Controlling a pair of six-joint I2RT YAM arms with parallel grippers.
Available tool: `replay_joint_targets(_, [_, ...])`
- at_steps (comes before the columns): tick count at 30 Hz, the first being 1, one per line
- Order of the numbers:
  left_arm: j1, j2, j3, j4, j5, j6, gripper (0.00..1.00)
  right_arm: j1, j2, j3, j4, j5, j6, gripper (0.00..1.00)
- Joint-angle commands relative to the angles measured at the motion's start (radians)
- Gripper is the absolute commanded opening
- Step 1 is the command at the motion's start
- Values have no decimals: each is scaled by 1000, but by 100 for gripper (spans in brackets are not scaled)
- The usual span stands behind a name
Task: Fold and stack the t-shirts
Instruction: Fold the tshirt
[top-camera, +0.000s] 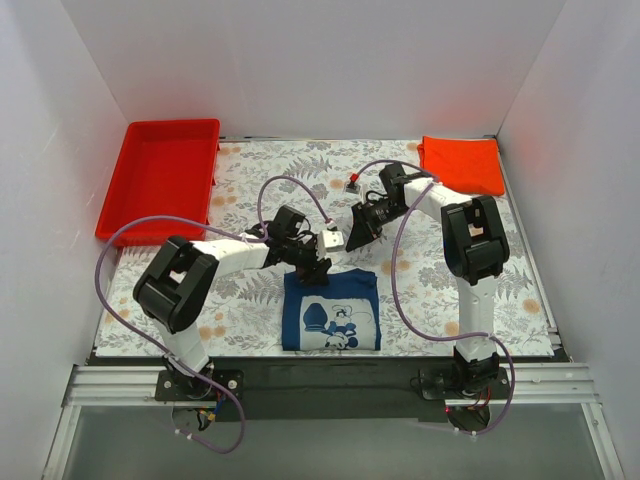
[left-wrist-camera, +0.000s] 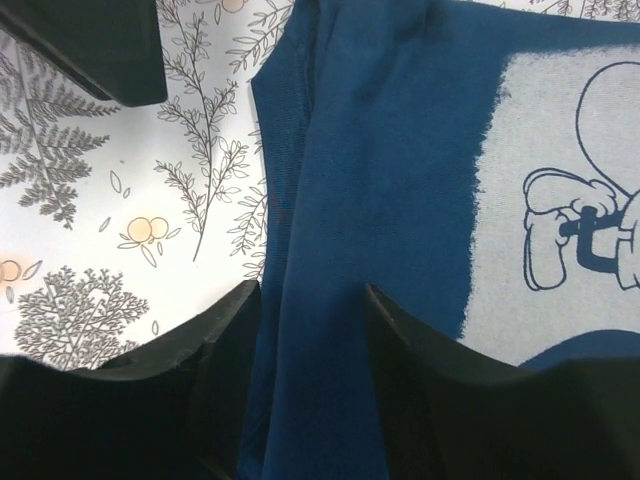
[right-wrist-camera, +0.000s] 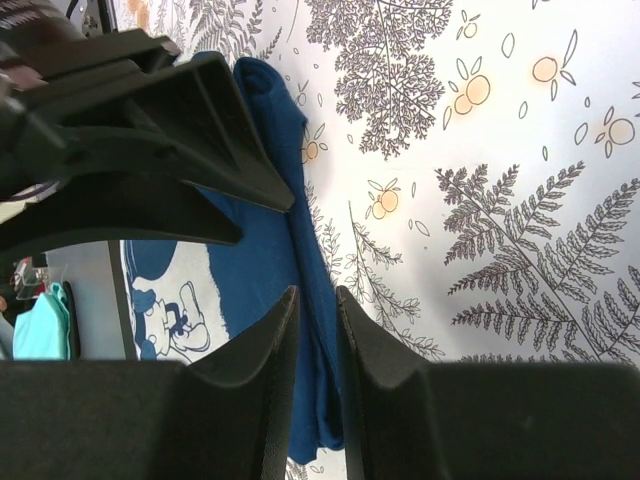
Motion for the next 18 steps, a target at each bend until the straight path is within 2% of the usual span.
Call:
replay_joint_targets(1, [-6,3,32,29,30,1,41,-2,5,34,-6,-35,-6,26])
replay_joint_targets(5, [-16,-24,10,63,33,12,25,-1,18,36,-6,-22,-21,24])
replay_joint_targets(6, [-19,-34,3,66,30,31,14,-2,19,37,-8,-25,-21,24])
replay_joint_targets(8, [-26,-64,-17,92,22,44,0,-1,30,43,-9,-32,-22,23])
replay_joint_targets(15, [-59,-169,-122,178,-8,81,0,19,53,54,-14,-53,-41,20])
replay_joint_targets(18, [-83,-224,-171,204,-27,151,0,41,61,51,-17,-71,-58,18])
